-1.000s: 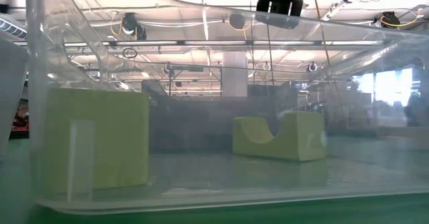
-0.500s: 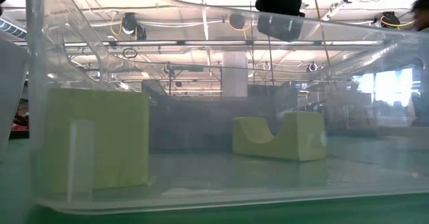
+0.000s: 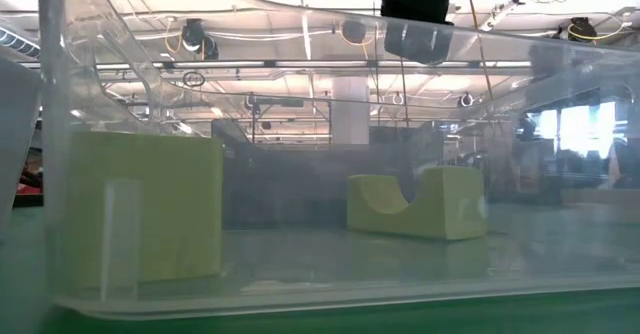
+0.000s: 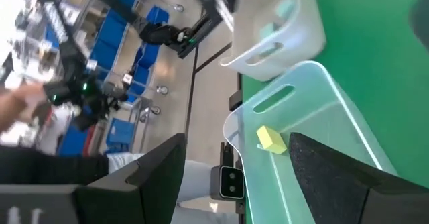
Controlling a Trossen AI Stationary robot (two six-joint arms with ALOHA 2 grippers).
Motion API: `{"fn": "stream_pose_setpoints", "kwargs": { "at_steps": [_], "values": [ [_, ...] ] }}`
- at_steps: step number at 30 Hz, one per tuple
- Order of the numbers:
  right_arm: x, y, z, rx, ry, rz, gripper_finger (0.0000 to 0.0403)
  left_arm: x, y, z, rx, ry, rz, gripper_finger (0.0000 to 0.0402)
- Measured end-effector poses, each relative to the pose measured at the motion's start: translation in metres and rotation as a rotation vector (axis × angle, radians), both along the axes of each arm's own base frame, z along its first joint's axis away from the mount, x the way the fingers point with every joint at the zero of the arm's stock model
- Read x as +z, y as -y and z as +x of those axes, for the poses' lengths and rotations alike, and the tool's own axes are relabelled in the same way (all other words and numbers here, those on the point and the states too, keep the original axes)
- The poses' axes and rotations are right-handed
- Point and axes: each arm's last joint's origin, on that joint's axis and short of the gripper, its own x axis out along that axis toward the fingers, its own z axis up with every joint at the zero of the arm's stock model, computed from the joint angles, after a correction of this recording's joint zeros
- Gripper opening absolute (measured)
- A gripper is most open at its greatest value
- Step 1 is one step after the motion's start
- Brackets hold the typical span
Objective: Sort & place blocks by color
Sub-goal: Put the brown block into the white bin
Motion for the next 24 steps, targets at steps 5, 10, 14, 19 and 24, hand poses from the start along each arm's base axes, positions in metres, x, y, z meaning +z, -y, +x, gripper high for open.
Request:
{"fn": "stream_pose_setpoints", "kwargs": {
  "at_steps": [5,10,14,19,24],
  "values": [
    [-0.005,0.018,0.002,-0.043,-0.109,0.066,0.0254,0.009,-0.001,0.012,0.113,0.169,-0.009,0.0217],
    [-0.017,0.035,-0.004,0.029,-0.266,0.087,0.0254,0.022,-0.008,0.029,0.259,0.412,0.029,0.0197],
    [-0.031,0.041,-0.017,0.113,-0.463,0.099,0.0253,0.037,-0.015,0.04,0.378,0.636,0.097,0.0188],
    [-0.04,0.038,-0.041,0.224,-0.706,0.116,0.0253,0.05,-0.025,0.05,0.462,0.82,0.19,0.0186],
    [-0.029,0.038,-0.062,0.251,-0.786,0.104,0.0254,0.05,-0.038,0.059,0.502,0.853,0.301,0.0186]
  ]
}}
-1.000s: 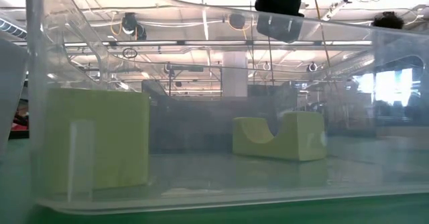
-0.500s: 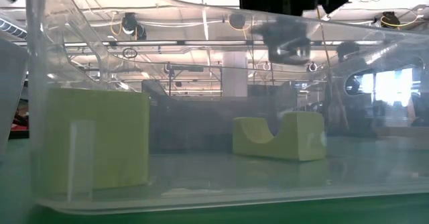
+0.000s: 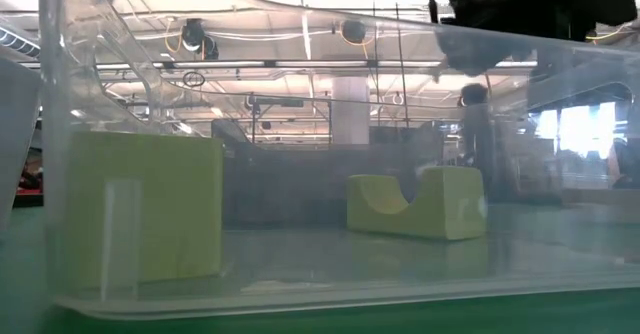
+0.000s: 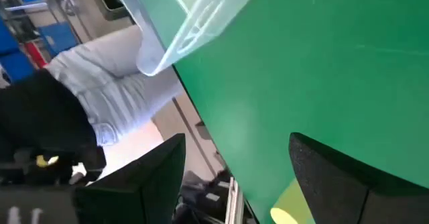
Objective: Sort & place blocks by color
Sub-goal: Put the brown block into the white bin
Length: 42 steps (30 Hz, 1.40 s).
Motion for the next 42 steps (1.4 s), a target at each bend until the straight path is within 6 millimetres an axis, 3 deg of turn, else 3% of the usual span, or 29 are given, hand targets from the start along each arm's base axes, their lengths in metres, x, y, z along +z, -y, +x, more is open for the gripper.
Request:
{"fn": "stream_pose_setpoints", "kwargs": {
  "at_steps": [4,9,14,18,25,33,38,42],
  "values": [
    [0.017,0.015,-0.006,-0.086,0.053,-0.035,0.0253,-0.001,-0.023,0.012,0.075,-0.015,0.109,0.0186],
    [0.041,0.04,-0.016,-0.216,0.182,-0.129,0.0253,0.009,-0.069,0.022,0.085,-0.018,0.351,0.0186],
    [0.055,0.051,-0.023,-0.252,0.363,-0.363,0.0253,0.024,-0.115,0.021,0.063,0.022,0.583,0.0186],
    [0.061,0.056,-0.015,-0.354,0.471,-0.526,0.0253,0.031,-0.147,0.016,0.083,0.023,0.775,0.0186],
    [0.07,0.063,-0.001,-0.415,0.637,-0.565,0.0253,0.042,-0.183,0.008,0.176,0.027,1.01,0.0186],
    [0.067,0.075,-0.029,-0.396,0.462,-0.723,0.0253,0.043,-0.207,0.002,0.18,0.018,1.089,0.0186],
    [0.05,0.065,-0.054,-0.233,0.182,-0.745,0.0253,0.041,-0.221,-0.001,0.177,-0.002,1.083,0.0186],
    [0.041,0.054,-0.063,-0.047,0.082,-0.773,0.0253,0.041,-0.23,-0.004,0.205,-0.023,1.086,0.0186]
  ]
}}
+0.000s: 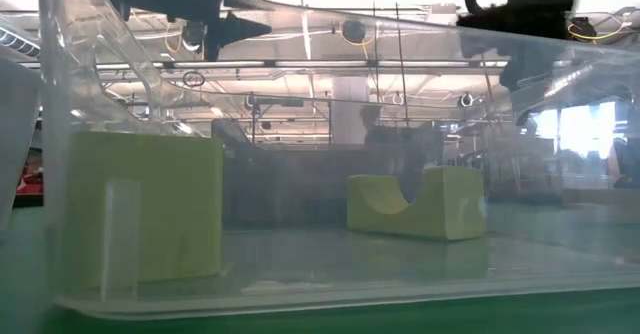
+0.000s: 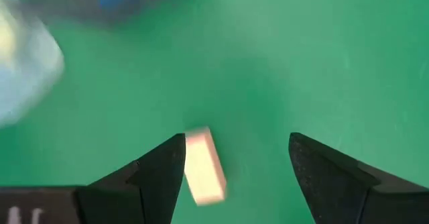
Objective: Sort & place blocks by color
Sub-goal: Put the brown block into the white bin
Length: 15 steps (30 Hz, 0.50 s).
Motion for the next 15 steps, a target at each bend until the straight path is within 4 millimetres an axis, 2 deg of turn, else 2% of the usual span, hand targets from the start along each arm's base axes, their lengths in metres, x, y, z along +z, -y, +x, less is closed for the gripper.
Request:
{"fn": "stream_pose_setpoints", "kwargs": {
  "at_steps": [6,15],
  "values": [
    [-0.006,-0.018,0.003,0.241,-0.011,-0.059,0.0253,-0.003,-0.005,-0.002,0.025,-0.031,-0.017,0.0186],
    [-0.031,-0.039,0.001,0.376,-0.011,-0.091,0.0253,-0.01,-0.005,-0.003,0.031,-0.09,-0.086,0.0186]
  ]
}}
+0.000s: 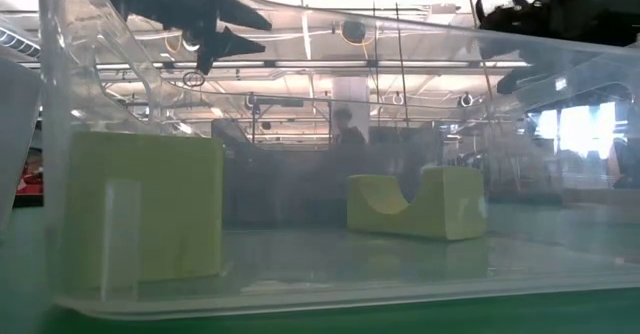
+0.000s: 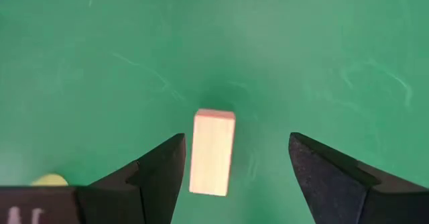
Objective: Sort & place blocks by color
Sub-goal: Put the brown block into the white bin
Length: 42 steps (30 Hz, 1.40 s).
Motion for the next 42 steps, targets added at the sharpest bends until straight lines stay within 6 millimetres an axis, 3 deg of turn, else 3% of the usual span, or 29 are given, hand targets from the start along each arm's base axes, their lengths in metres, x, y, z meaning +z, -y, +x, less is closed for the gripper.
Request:
{"fn": "stream_pose_setpoints", "kwargs": {
  "at_steps": [7,18,23,27,35,39,42],
  "values": [
    [-0.022,-0.012,-0.003,0.046,0.039,0.018,0.0253,-0.002,0.0,0.0,0.005,-0.015,-0.032,0.0186],
    [-0.07,-0.013,-0.023,-0.135,0.019,0.062,0.0252,-0.002,0.0,0.0,0.011,-0.009,-0.055,0.0186],
    [-0.078,-0.011,-0.028,-0.223,0.025,0.073,0.0201,-0.002,0.0,0.0,0.014,-0.008,-0.056,0.0186],
    [-0.079,-0.011,-0.028,-0.238,0.02,0.07,0.011,-0.002,0.0,0.0,0.013,-0.008,-0.056,0.0186],
    [-0.067,-0.001,-0.025,-0.406,0.071,0.119,0.011,-0.001,-0.001,0.0,0.037,-0.01,0.017,0.0186],
    [-0.045,0.013,-0.011,-0.527,0.279,0.087,0.011,0.004,-0.003,0.0,0.081,0.008,0.133,0.0186],
    [-0.026,0.027,0.002,-0.634,0.53,0.068,0.011,0.009,-0.005,0.0,0.09,0.032,0.218,0.0186]
  ]
}}
